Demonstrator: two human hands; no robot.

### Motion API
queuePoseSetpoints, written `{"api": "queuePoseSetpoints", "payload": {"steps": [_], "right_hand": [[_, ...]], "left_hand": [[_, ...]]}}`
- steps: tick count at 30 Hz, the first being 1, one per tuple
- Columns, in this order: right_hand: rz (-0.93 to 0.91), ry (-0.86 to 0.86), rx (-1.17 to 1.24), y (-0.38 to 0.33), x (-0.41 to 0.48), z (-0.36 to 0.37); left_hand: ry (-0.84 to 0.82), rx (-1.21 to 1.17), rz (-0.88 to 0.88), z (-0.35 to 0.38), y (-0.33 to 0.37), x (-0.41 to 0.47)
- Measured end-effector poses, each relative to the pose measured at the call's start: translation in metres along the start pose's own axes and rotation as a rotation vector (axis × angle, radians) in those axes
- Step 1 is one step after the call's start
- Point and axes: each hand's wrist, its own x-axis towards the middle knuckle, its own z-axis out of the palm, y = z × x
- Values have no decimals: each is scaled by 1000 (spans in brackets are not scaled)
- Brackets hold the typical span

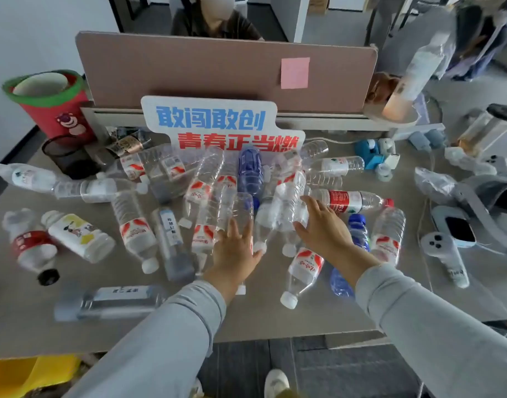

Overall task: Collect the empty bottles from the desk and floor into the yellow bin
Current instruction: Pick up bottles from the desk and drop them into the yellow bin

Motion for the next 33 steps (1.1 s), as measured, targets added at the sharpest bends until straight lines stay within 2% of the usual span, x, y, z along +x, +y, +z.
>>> {"api": "queuePoseSetpoints", "payload": {"steps": [2,9,14,18,22,25,28,33], "right_hand": [[24,23,18,0,2,3],[130,47,48,-12,20,17],[298,32,147,-24,45,29],[357,20,239,-31,58,40],[358,140,301,-33,62,45],[265,300,327,-39,58,44],[65,431,356,-55,47,52],[-283,513,432,-121,3,85]], "left_hand": [[-24,9,-55,3,0,-1],[49,-62,-39,22,1,3],[241,-140,-4,-8,-19,-8],[449,-200,80,-30,-48,-3],[535,-169,152,-44,-70,3],[634,-99,203,-50,-92,3],[671,-90,166,-52,-119,-9],[833,-43,78,-41,-180,-74]]}}
